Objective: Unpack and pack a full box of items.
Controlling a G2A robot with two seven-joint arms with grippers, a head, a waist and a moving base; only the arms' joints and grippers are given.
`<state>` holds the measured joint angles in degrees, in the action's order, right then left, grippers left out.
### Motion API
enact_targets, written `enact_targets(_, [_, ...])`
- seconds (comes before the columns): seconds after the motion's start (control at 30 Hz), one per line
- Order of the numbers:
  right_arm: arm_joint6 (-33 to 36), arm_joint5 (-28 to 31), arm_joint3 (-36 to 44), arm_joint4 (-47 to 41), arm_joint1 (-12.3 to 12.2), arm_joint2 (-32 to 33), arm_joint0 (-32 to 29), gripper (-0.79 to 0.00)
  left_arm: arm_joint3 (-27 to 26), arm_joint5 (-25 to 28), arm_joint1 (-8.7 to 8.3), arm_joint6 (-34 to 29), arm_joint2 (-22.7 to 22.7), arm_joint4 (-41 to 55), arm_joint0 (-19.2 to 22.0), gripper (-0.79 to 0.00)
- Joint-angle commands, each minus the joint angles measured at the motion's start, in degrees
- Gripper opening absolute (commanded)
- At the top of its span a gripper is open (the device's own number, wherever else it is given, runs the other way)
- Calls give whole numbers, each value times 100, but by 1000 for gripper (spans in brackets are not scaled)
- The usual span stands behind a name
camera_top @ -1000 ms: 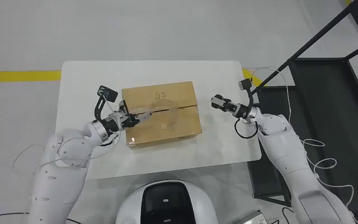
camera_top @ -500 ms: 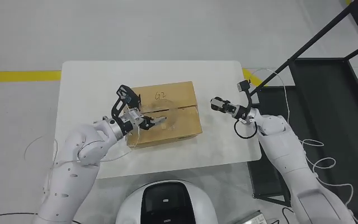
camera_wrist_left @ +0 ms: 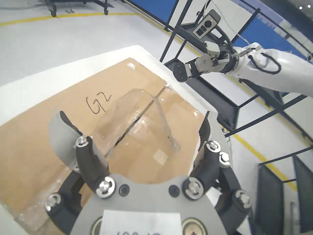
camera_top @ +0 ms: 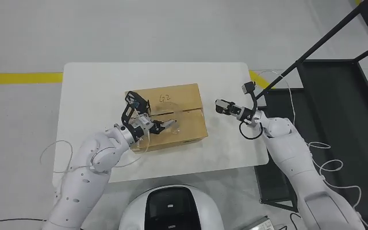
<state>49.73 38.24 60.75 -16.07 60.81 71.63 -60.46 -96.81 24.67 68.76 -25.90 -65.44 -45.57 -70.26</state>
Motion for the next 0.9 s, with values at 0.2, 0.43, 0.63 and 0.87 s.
enact_targets(0.2, [12, -66, -46, -111, 20, -48, 40, 0, -318, -498, 22, -151, 294, -687, 43, 0])
enact_targets(0.43, [-4, -85, -104, -170, 29, -62, 18, 0, -31, -870, 120, -48, 756, -977, 182, 0])
enact_targets(0.63, [-21, -100, -130, -228, 28, -39, -18, 0, 175, -1041, 212, 7, 1008, -853, 392, -15])
enact_targets(0.87, [-18, -183, -174, -286, 36, -45, -24, 0, 415, -1350, 311, -32, 1221, -842, 625, -394])
